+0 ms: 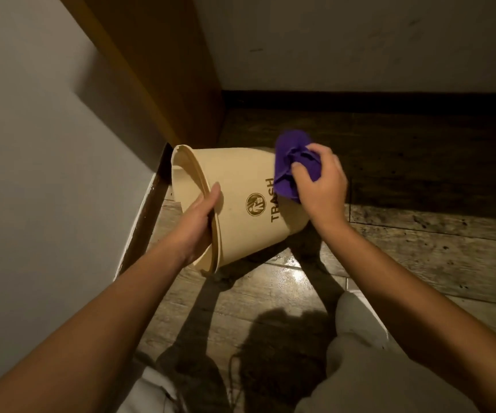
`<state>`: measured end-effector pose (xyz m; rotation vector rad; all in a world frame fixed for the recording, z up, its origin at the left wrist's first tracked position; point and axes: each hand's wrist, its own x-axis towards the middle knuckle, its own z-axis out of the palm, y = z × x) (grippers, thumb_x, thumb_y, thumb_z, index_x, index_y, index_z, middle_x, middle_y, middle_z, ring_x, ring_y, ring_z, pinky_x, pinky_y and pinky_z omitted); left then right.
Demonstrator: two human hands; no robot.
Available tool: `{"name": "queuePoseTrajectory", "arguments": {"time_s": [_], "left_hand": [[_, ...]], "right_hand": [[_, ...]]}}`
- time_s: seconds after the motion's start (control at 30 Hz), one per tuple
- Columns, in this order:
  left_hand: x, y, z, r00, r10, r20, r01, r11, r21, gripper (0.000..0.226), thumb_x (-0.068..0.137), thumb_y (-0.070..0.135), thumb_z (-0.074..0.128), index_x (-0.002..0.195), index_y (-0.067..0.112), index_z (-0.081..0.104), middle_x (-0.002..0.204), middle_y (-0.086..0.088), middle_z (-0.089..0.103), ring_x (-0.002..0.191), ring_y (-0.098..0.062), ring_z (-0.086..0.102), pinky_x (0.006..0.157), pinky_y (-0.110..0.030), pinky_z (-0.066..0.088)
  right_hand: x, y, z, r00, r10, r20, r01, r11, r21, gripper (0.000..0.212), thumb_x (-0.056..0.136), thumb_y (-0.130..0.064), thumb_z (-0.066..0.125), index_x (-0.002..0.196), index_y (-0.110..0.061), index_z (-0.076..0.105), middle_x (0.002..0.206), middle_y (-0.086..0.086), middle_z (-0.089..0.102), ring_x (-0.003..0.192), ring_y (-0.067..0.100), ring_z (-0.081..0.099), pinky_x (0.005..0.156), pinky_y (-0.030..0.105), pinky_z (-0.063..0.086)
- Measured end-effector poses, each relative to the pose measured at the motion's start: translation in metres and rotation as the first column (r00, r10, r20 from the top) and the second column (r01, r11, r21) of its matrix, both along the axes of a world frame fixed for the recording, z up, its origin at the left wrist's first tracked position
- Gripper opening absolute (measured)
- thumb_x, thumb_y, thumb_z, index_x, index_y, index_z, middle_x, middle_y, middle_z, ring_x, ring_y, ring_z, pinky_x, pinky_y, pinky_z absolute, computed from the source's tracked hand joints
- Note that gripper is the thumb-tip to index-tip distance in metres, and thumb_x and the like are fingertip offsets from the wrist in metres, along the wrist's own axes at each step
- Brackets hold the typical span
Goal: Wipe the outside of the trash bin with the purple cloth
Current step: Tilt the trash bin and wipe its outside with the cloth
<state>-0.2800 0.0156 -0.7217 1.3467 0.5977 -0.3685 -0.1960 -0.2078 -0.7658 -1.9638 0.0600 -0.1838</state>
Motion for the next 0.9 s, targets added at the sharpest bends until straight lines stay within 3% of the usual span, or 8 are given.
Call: {"name": "queuePoseTrajectory", "arguments": {"time_s": [0.07,0.13,0.27,0.37,0.47,0.6,0.73,0.9], "left_hand": [[0.002,-0.009,0.003,0.996,0.086,0.007,-0.086,0.996,-0.021,0.047,0.104,0.056,0.043,0.138,0.028,0.058,0.121,-0.004,0.079,0.112,-0.027,0.074,0.099,-0.051,0.056],[0.005,-0.014,0.007,0.985,0.170,0.011,-0.168,0.983,-0.080,0.054,0.105,0.060,0.036,0.130,0.023,0.066,0.116,-0.008,0.081,0.106,-0.025,0.077,0.090,-0.045,0.063],[0.009,-0.013,0.003,0.968,0.249,-0.040,-0.252,0.951,-0.178,0.069,0.102,0.068,0.030,0.128,0.018,0.070,0.120,-0.012,0.079,0.109,-0.026,0.076,0.083,-0.040,0.064],[0.004,-0.008,-0.002,0.964,0.253,-0.077,-0.262,0.954,-0.149,0.057,0.102,0.068,0.032,0.115,0.028,0.071,0.112,-0.012,0.081,0.100,-0.028,0.079,0.074,-0.043,0.066],[0.000,-0.001,-0.005,0.960,0.264,-0.094,-0.276,0.951,-0.139,0.047,0.101,0.067,0.038,0.112,0.031,0.066,0.108,-0.011,0.082,0.099,-0.031,0.079,0.072,-0.047,0.066],[0.004,0.006,-0.008,0.960,0.267,-0.085,-0.273,0.959,-0.073,0.049,0.101,0.066,0.040,0.113,0.025,0.065,0.102,-0.011,0.083,0.093,-0.029,0.081,0.065,-0.043,0.066],[0.008,0.015,-0.006,0.961,0.255,-0.104,-0.258,0.966,-0.012,0.047,0.102,0.066,0.039,0.111,0.028,0.065,0.097,-0.008,0.084,0.087,-0.027,0.081,0.060,-0.040,0.065],[0.010,0.016,-0.007,0.972,0.218,-0.081,-0.224,0.972,-0.073,0.032,0.101,0.046,0.056,0.122,0.023,0.060,0.103,-0.009,0.083,0.091,-0.025,0.081,0.063,-0.038,0.065]], "right_hand": [[-0.009,0.022,0.023,0.982,0.135,0.133,-0.130,0.991,-0.042,0.038,0.090,-0.040,0.063,0.124,-0.024,0.061,0.111,-0.009,0.055,0.095,0.001,0.051,0.083,0.006,0.034],[-0.031,0.050,0.028,0.942,0.275,0.194,-0.256,0.959,-0.118,0.042,0.090,-0.045,0.058,0.126,-0.022,0.059,0.116,-0.004,0.057,0.109,0.010,0.049,0.094,0.010,0.033],[-0.068,0.077,-0.008,0.867,0.482,0.128,-0.403,0.829,-0.388,0.060,0.101,-0.053,0.047,0.156,-0.032,0.037,0.162,0.010,0.036,0.152,0.029,0.029,0.122,0.051,0.024],[-0.054,0.057,-0.040,0.881,0.456,0.128,-0.343,0.801,-0.490,0.058,0.101,-0.055,0.043,0.155,-0.034,0.037,0.164,0.011,0.035,0.152,0.032,0.029,0.123,0.056,0.022],[-0.034,0.031,-0.060,0.973,0.233,0.007,-0.204,0.866,-0.456,0.053,0.102,-0.055,0.043,0.150,-0.034,0.038,0.158,0.011,0.041,0.145,0.033,0.038,0.115,0.058,0.035],[-0.016,-0.002,-0.080,0.979,0.055,-0.197,-0.134,0.900,-0.416,0.060,0.104,-0.058,0.036,0.155,-0.028,0.033,0.152,0.014,0.047,0.130,0.034,0.054,0.096,0.046,0.052],[-0.004,-0.032,-0.087,0.941,-0.038,-0.336,-0.115,0.898,-0.425,0.053,0.107,-0.048,0.041,0.153,-0.023,0.041,0.132,0.017,0.060,0.111,0.037,0.063,0.081,0.038,0.047],[-0.001,-0.018,-0.037,0.993,0.016,-0.115,-0.050,0.952,-0.301,0.044,0.102,-0.046,0.054,0.141,-0.026,0.053,0.123,0.004,0.060,0.094,0.013,0.054,0.072,0.019,0.038]]}}
